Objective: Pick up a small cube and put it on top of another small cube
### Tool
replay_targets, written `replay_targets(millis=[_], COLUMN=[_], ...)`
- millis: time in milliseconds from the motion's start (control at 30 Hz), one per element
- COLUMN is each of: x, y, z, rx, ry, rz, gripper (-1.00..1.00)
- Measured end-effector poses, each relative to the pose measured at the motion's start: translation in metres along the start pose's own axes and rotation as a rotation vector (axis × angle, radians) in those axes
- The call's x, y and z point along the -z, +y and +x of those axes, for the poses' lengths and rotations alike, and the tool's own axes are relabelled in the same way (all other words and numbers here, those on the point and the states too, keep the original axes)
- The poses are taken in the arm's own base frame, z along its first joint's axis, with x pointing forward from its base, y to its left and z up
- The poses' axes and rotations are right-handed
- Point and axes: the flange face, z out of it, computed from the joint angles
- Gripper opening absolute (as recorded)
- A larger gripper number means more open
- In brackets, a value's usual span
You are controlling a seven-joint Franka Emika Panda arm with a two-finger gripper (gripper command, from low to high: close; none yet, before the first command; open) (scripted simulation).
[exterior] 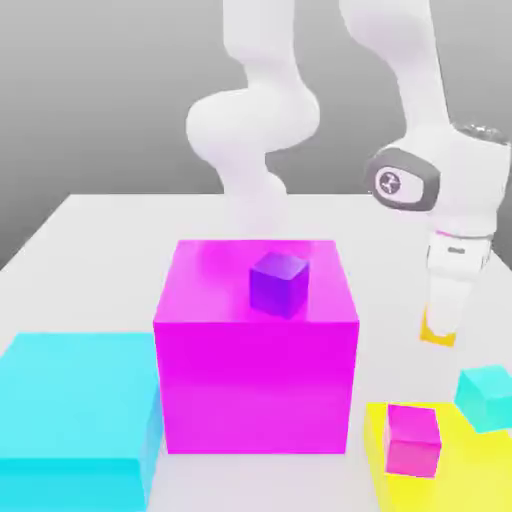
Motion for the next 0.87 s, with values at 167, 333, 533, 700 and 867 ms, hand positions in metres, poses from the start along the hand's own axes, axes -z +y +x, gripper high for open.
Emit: replay_targets(millis=[167, 333, 533, 700, 867], x=[0.023, 0.049, 0.084, 0.079, 0.051], y=[0.005, 0.015, 0.033, 0.045, 0.043], z=[0.038, 0.075, 0.116, 0.138, 0.138], rx=[-0.123, -0.246, -0.395, -0.477, -0.476], ry=[-0.001, -0.002, -0.001, 0.0, 0.0], rz=[0.002, 0.003, 0.003, 0.001, 0.001], gripper=[-1.0, -1.0, -1.0, -1.0, 1.0])
